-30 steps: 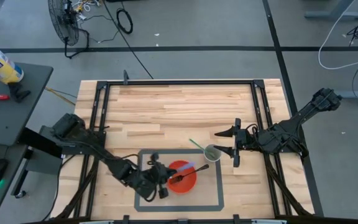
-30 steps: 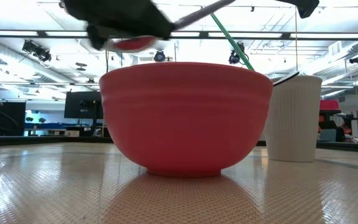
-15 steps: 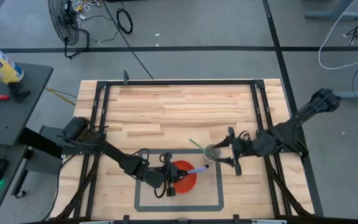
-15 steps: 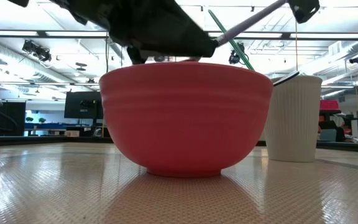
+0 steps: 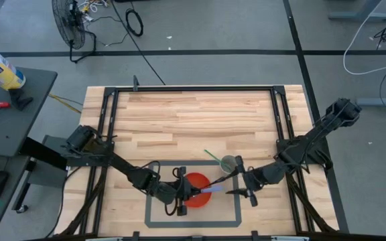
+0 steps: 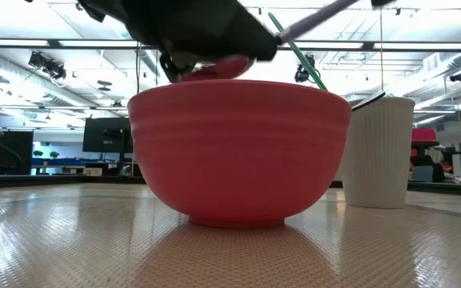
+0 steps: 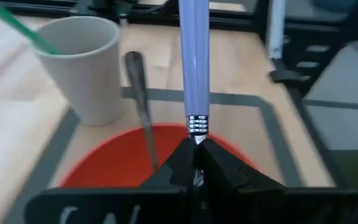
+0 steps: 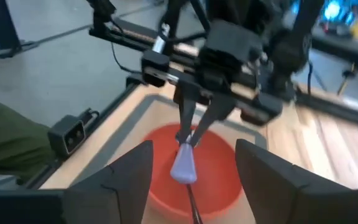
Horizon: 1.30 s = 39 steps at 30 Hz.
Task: Pick & Place Utensil
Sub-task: Put the purple spoon into the orange bowl
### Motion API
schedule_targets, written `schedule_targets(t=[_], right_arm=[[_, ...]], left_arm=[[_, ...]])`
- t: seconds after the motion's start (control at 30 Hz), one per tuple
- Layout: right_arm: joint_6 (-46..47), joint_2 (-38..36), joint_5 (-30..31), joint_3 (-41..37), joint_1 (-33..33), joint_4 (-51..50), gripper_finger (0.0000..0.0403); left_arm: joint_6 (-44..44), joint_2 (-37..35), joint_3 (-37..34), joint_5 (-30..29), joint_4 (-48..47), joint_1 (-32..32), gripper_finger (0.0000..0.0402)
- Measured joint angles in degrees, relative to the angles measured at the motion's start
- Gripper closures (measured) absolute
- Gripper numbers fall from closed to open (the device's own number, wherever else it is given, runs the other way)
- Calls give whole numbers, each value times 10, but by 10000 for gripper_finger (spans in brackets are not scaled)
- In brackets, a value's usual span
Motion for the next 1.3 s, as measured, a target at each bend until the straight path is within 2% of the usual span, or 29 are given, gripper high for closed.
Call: schedule_targets(t=[0.2, 0.33, 0.57, 0.77, 1.1, 1.3], right_arm=[[-87, 9, 34, 9, 14, 25, 193], [-116, 37, 35, 58, 15, -31, 203], [-175, 86, 51, 133, 42, -134, 205], [-199, 95, 59, 135, 48, -140, 212], [-205, 95, 64, 135, 47, -141, 257], [-211, 95, 49, 135, 47, -120, 270]], left_arm=[[-91, -28, 0, 100, 3, 33, 372], [-148, -43, 1, 187, 2, 53, 372], [-151, -50, 1, 293, 4, 63, 372], [-148, -50, 1, 296, 10, 72, 372], [-145, -50, 1, 309, 41, 74, 372], [-146, -50, 1, 310, 43, 74, 372]])
